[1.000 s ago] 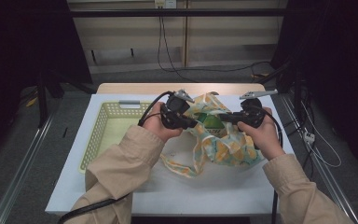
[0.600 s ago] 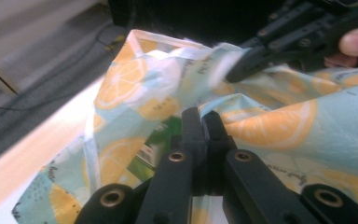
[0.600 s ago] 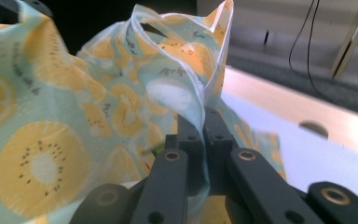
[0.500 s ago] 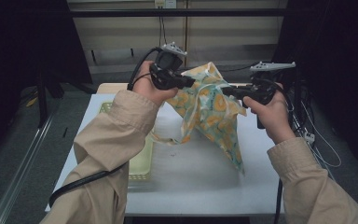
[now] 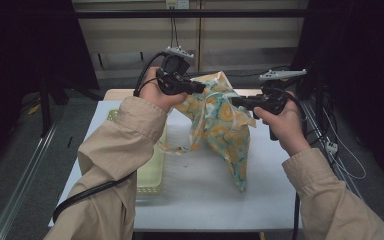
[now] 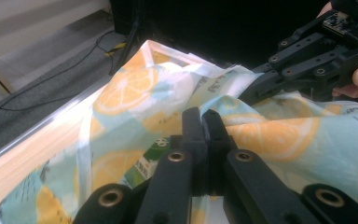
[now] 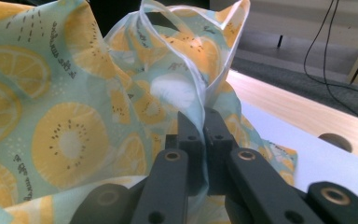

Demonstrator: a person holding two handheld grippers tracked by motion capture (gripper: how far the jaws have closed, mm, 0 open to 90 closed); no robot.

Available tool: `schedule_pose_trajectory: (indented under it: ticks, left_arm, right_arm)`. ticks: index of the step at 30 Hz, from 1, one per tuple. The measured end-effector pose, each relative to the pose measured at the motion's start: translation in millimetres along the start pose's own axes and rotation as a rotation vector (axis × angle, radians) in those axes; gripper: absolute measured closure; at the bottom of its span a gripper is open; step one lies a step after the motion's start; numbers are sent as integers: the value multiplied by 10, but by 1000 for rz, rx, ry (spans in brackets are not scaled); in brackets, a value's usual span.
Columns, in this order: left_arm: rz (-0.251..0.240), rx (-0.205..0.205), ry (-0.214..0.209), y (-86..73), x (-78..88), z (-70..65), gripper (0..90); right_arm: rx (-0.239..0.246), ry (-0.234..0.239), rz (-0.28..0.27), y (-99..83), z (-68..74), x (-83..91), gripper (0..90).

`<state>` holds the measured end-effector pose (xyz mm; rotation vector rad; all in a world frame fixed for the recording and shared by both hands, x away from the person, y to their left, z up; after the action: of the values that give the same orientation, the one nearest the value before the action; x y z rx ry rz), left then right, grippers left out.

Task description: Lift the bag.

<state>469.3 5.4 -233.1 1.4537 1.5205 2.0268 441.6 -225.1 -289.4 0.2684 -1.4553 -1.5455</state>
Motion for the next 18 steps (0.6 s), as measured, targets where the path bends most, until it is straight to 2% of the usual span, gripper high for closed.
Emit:
schedule_pose_trajectory:
  ticks: [1, 3, 6, 9, 11, 14, 18]
  left_arm:
    - [1, 13, -1, -19, 2, 7, 878]
    - [2, 48, -7, -66, 6, 26, 757]
    - [24, 59, 1, -154, 39, 37, 616]
    - [23, 76, 15, -252, 93, 68, 428]
    - [24, 78, 22, -328, 139, 99, 322]
    - [21, 98, 32, -462, 216, 160, 220]
    - [9, 108, 40, -650, 323, 245, 155]
  right_arm:
    - [-10, 9, 4, -17, 7, -22, 854]
    - [-31, 17, 5, -48, 24, -56, 718]
    - [-41, 14, 0, -59, 68, -53, 517]
    - [-45, -12, -22, -74, 98, 11, 398]
    - [-46, -27, -22, -109, 101, 56, 352]
    - [-51, -38, -26, -179, 72, 122, 325]
    - [-49, -43, -17, -326, 20, 162, 301]
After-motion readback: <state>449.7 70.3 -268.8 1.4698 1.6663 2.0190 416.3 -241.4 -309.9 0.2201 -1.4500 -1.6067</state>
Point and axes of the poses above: each handheld gripper's, and its own axes: x roughly backward along the jaws, y roughly out of its top, z roughly to its left, the point moved 3 cm from there along -x, roughly forward along the jaws, and after that the axes turned 8 degrees about y, right-handed, at the moved point
